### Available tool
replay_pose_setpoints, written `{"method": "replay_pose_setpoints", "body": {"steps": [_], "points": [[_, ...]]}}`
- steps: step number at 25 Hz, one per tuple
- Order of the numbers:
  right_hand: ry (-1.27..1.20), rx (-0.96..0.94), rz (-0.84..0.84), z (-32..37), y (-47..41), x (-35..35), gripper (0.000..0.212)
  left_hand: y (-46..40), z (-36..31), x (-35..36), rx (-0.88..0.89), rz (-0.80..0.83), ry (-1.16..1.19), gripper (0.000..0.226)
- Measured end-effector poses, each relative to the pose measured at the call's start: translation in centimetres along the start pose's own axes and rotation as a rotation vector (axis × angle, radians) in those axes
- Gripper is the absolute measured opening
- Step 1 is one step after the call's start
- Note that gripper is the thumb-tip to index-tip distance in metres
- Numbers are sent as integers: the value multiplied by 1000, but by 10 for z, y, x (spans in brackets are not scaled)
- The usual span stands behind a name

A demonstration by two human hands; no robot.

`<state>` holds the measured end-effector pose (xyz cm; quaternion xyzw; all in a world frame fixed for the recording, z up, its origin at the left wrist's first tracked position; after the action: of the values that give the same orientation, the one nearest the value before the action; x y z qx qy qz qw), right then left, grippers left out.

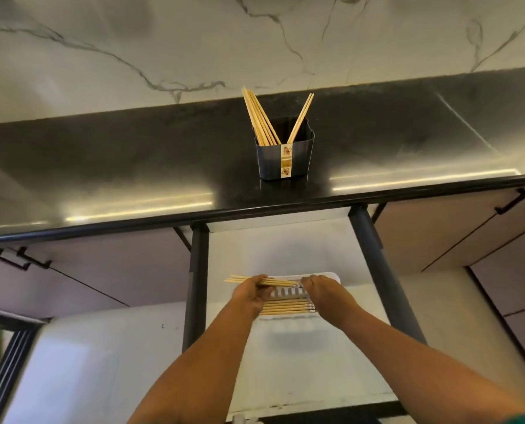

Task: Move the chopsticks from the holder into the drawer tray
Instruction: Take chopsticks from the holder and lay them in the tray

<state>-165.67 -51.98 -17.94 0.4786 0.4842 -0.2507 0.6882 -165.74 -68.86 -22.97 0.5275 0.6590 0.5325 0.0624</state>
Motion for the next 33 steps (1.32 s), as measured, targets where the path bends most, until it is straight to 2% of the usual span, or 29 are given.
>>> {"method": "replay_pose_setpoints", "body": {"steps": [2, 3, 5, 6, 8, 9, 11, 13, 15, 17, 22, 28, 31, 33], "points": [[-59, 34, -2, -27, 6, 14, 34, 2, -21, -36, 80, -129, -28, 16], [-52, 53, -13, -41, 9, 17, 33, 5, -39, -54, 153, -226, -148, 15], [-3, 89, -4, -66, 12, 23, 33, 23, -75, -65, 336, -401, -571, 10], [12, 81, 1, -68, 10, 25, 33, 33, -86, -56, 470, -414, -791, 6], [77, 40, 37, -58, 2, 31, 34, 45, -78, -14, 730, -276, -1288, 11], [115, 21, 67, -52, -4, 35, 35, 46, -59, 6, 789, -162, -1520, 20], [133, 9, 96, -45, -17, 40, 36, 32, -11, 29, 734, 43, -1916, 43], [116, 18, 112, -47, -28, 41, 37, 13, 28, 25, 538, 144, -2140, 62], [140, -5, 106, -51, -35, 42, 36, -2, 43, 10, 370, 137, -2218, 74], [108, -11, 92, -57, -37, 43, 36, -13, 45, -3, 288, 115, -2222, 81], [72, -52, 58, -47, -41, 46, 42, -13, 40, -14, 381, 95, -2164, 88], [105, 40, 115, -37, -58, 50, 43, -24, 41, -17, 188, 75, -2152, 88], [-34, 64, 91, -40, -55, 55, 33, -29, 41, -16, 166, 73, -2157, 91], [-237, 71, 84, -38, -53, 59, 32, -30, 42, -15, 154, 80, -2171, 90]]}}
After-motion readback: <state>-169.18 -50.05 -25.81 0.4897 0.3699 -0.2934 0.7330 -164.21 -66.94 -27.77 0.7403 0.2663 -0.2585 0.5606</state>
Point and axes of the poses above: each hand's wrist, its own y-axis away from the middle knuckle, its own x-axis out of the palm, z = x × y, the point moved 8 cm from there along -y, towards the middle knuckle, and after that the axes turned 12 degrees about z, right-handed, at the moved point
